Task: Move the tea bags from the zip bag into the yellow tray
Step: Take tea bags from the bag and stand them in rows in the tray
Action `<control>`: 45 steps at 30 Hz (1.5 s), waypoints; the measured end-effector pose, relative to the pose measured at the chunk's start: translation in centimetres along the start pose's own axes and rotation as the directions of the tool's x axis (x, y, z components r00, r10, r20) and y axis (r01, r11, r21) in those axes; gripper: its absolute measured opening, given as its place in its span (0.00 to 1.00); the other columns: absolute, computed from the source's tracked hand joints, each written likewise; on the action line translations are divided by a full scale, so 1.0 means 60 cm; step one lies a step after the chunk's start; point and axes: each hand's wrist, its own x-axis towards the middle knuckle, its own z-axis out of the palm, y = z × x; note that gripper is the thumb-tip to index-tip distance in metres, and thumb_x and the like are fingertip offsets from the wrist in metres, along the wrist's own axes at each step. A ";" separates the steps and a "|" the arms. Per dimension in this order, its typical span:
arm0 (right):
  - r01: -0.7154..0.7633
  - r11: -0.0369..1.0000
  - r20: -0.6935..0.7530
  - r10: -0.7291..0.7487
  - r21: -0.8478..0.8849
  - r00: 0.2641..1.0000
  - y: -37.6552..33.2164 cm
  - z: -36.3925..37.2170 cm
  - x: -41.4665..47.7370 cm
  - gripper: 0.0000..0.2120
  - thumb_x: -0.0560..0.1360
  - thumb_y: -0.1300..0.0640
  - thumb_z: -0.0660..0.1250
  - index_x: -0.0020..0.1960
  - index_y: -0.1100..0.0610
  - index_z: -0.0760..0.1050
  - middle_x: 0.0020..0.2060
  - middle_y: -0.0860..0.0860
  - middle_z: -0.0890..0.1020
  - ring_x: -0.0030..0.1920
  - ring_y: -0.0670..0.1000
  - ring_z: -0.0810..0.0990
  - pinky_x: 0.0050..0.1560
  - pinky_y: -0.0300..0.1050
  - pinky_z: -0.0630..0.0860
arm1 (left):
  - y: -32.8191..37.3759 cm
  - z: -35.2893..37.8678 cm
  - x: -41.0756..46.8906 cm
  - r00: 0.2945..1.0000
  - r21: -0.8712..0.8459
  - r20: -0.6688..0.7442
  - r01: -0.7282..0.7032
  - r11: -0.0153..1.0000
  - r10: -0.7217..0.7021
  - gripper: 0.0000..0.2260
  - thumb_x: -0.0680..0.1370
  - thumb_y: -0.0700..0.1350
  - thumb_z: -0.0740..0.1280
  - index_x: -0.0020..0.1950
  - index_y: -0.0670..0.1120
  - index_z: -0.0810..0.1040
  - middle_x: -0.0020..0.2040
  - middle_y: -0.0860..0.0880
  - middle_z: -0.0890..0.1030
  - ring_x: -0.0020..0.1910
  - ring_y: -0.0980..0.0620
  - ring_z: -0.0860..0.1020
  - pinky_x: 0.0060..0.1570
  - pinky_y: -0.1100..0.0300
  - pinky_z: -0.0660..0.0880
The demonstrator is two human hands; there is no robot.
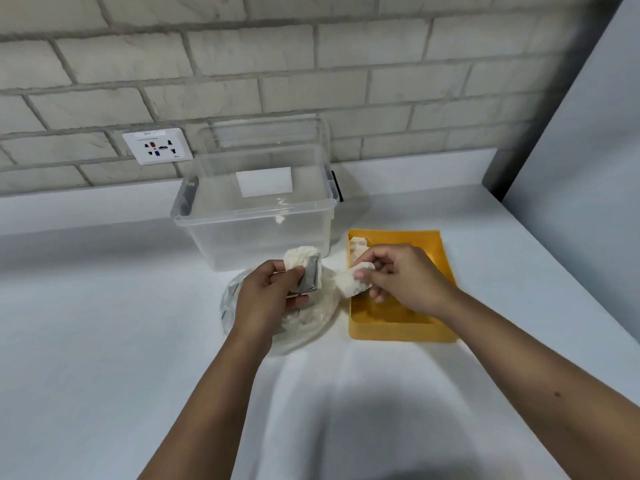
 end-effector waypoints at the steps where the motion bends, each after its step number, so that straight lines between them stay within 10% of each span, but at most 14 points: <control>1: -0.026 1.000 -0.047 0.026 -0.006 0.999 0.006 -0.022 -0.002 0.03 0.73 0.60 0.73 0.46 0.56 0.81 0.33 0.54 0.82 0.29 0.49 0.81 0.34 0.44 0.81 | 0.000 0.015 0.001 1.000 0.009 0.007 -0.006 1.000 0.006 0.02 0.79 0.40 0.69 0.46 0.44 0.79 0.43 0.43 0.84 0.42 0.44 0.84 0.35 0.60 0.80; 8: -0.133 0.932 0.066 0.164 -0.336 0.984 0.075 -0.072 0.006 0.06 0.74 0.58 0.72 0.48 0.59 0.82 0.39 0.53 0.85 0.36 0.52 0.84 0.45 0.47 0.81 | -0.031 0.070 0.019 0.999 0.101 0.033 -0.045 0.994 0.041 0.02 0.79 0.39 0.69 0.48 0.40 0.81 0.42 0.39 0.83 0.47 0.41 0.84 0.38 0.61 0.81; 17: -0.182 0.962 0.086 0.203 -0.203 0.975 0.107 -0.016 0.068 0.09 0.69 0.64 0.76 0.42 0.55 0.78 0.36 0.58 0.84 0.36 0.60 0.84 0.41 0.50 0.81 | -0.062 0.082 0.027 1.000 0.176 -0.017 -0.004 0.984 0.007 0.04 0.79 0.38 0.69 0.48 0.38 0.80 0.43 0.37 0.81 0.45 0.42 0.83 0.36 0.63 0.81; 25: -0.136 0.968 -0.024 0.134 -0.212 0.991 0.120 0.009 0.088 0.10 0.67 0.63 0.77 0.42 0.53 0.77 0.36 0.52 0.83 0.30 0.49 0.79 0.40 0.49 0.80 | -0.073 0.092 0.017 0.997 0.102 0.043 0.058 0.993 -0.063 0.03 0.79 0.38 0.68 0.46 0.42 0.79 0.42 0.40 0.84 0.41 0.41 0.86 0.43 0.43 0.84; 39: -0.026 0.972 -0.201 -0.022 -0.233 0.979 0.117 0.011 0.061 0.12 0.70 0.56 0.75 0.52 0.52 0.79 0.47 0.47 0.78 0.38 0.40 0.75 0.43 0.31 0.72 | -0.065 0.093 0.008 0.992 0.002 0.094 0.088 0.996 -0.088 0.02 0.81 0.38 0.67 0.51 0.41 0.78 0.44 0.40 0.86 0.40 0.41 0.86 0.35 0.53 0.83; 45: 0.004 0.993 -0.196 0.019 0.117 0.980 0.055 0.019 0.006 0.05 0.73 0.53 0.74 0.44 0.54 0.83 0.35 0.45 0.82 0.32 0.38 0.76 0.37 0.30 0.72 | -0.054 0.101 -0.003 0.995 -0.074 0.099 0.035 0.997 -0.027 0.01 0.82 0.39 0.65 0.50 0.44 0.75 0.39 0.44 0.86 0.39 0.42 0.86 0.35 0.56 0.83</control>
